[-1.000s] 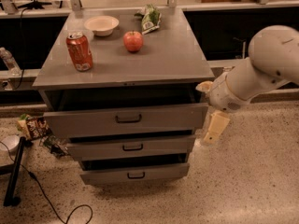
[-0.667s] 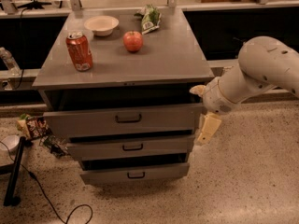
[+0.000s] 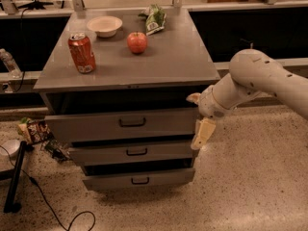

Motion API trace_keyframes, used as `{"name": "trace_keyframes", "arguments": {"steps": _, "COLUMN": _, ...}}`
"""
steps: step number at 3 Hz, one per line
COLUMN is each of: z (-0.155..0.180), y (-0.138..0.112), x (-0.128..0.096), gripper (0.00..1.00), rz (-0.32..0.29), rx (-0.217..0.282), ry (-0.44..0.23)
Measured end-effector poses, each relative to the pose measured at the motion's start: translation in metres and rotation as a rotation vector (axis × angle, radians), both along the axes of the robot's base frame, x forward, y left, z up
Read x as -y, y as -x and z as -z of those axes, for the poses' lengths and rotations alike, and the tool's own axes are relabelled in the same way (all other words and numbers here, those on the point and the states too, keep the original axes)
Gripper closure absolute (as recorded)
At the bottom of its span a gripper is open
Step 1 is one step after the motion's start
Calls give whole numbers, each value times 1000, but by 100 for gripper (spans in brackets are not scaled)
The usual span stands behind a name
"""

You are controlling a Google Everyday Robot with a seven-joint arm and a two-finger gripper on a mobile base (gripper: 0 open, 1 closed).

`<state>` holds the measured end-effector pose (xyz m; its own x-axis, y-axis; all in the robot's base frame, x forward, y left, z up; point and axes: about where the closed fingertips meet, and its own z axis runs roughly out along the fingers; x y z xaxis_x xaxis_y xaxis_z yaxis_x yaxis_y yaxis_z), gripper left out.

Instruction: Open top drawer

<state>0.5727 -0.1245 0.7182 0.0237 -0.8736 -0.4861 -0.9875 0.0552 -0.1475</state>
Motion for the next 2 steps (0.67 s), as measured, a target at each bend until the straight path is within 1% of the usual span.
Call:
{"name": "trace_keyframes", "arguments": {"steps": 1, "z": 8, "y": -17, "x": -4, "gripper": 0, "rz": -5, "rx": 2, "ry": 1}}
{"name": "trace_keyframes", "arguments": {"steps": 2, "z": 19, "y": -26, "x": -10, "gripper": 0, "rz": -13, "rx": -9, "ry": 4}}
